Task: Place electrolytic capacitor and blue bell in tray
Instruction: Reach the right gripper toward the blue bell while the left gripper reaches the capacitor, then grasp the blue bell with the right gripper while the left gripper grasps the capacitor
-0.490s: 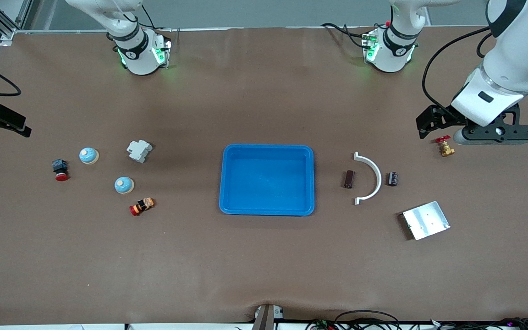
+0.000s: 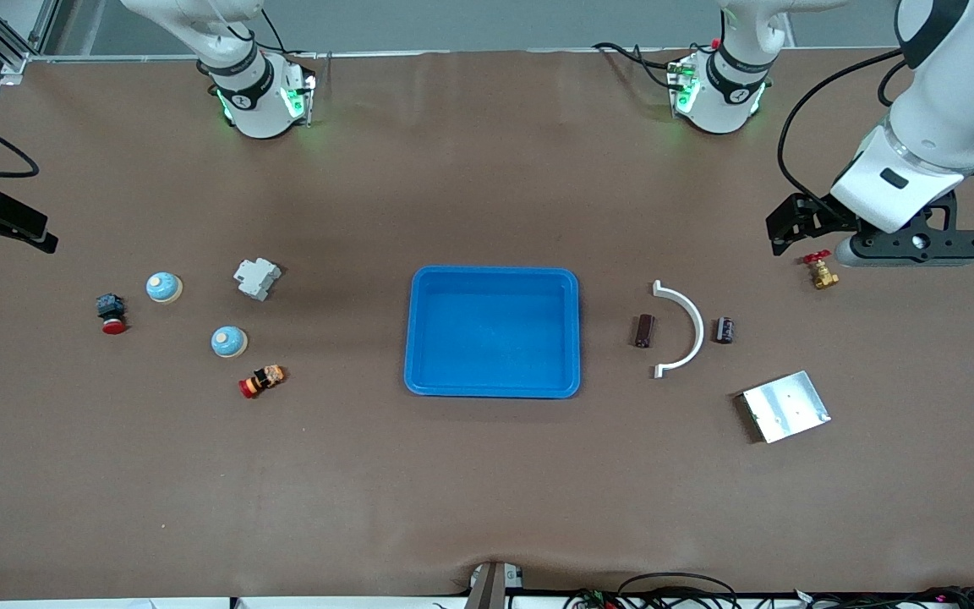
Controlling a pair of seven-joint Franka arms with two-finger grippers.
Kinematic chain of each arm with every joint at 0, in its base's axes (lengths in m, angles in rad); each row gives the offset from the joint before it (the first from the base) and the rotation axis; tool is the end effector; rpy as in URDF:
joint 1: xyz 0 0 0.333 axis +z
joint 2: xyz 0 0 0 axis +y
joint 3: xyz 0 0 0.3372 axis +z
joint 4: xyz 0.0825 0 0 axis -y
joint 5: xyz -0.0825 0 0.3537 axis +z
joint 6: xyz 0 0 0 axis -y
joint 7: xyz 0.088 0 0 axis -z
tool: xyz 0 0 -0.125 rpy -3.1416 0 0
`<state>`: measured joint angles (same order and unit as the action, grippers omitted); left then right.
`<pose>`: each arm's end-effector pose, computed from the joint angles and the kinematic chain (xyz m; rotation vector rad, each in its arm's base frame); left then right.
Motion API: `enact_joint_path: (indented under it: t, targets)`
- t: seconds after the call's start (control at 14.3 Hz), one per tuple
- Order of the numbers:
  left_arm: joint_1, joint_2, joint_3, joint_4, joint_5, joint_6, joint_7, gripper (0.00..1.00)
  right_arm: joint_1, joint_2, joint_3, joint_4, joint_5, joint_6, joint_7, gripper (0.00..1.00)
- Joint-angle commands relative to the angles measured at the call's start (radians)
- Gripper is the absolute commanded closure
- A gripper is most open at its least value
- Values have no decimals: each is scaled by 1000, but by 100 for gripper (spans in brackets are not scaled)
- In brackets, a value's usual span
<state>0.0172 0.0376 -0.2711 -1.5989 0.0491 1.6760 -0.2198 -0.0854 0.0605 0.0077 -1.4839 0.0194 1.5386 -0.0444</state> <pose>0.5306 -0.1289 0.6053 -3.1119 0.0589 -0.0761 0.5400 -0.0397 0.6309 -3.1210 0.0511 0.0071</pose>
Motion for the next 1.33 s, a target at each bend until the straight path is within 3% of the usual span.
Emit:
enact_joint_path:
  t: [0.0, 0.49, 0.84, 1.26]
  targets:
    - [-2, -1, -11, 0, 3, -12, -15, 0, -11, -4, 6, 4, -1, -9, -5, 0]
    - [7, -18, -20, -33, 3, -7, -16, 0, -17, 37, 5, -13, 1, 12, -5, 0]
    - [6, -15, -25, -44, -8, 4, -16, 0, -2, 76, 6, -154, -6, 164, -6, 0]
    - [10, -18, -25, -141, 2, 82, -13, 0, 32, 249, 9, -180, -9, 305, -5, 0]
